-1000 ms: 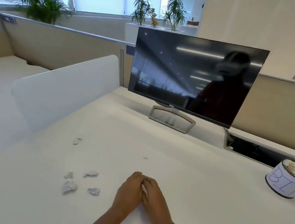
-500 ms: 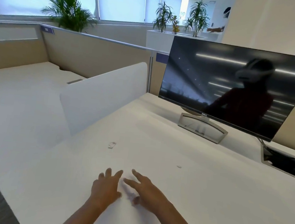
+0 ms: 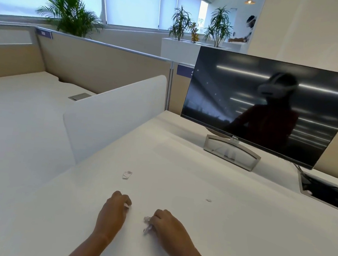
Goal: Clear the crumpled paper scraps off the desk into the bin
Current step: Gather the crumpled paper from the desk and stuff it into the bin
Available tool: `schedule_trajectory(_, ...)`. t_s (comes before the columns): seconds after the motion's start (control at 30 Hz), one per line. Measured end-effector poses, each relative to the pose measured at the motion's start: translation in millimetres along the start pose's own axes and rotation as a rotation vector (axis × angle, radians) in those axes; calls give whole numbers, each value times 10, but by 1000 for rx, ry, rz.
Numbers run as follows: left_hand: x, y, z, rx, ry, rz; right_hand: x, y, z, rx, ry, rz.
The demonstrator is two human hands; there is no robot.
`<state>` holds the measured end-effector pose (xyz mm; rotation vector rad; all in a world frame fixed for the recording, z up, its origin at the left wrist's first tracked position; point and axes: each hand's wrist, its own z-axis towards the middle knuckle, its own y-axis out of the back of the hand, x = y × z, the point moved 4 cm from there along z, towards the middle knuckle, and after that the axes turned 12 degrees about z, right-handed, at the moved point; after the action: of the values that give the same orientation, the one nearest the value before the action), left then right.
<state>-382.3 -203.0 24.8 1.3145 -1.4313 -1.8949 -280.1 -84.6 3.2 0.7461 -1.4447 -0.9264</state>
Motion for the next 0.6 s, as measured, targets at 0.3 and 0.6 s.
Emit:
schedule_trajectory(0.3,13,191,618,-161,9,2,-565,519,-15,-418,-300,238)
schedule_trajectory(0.6,6,-6,1001,-59,31,97,-1117,835,-30,-562,-464,178)
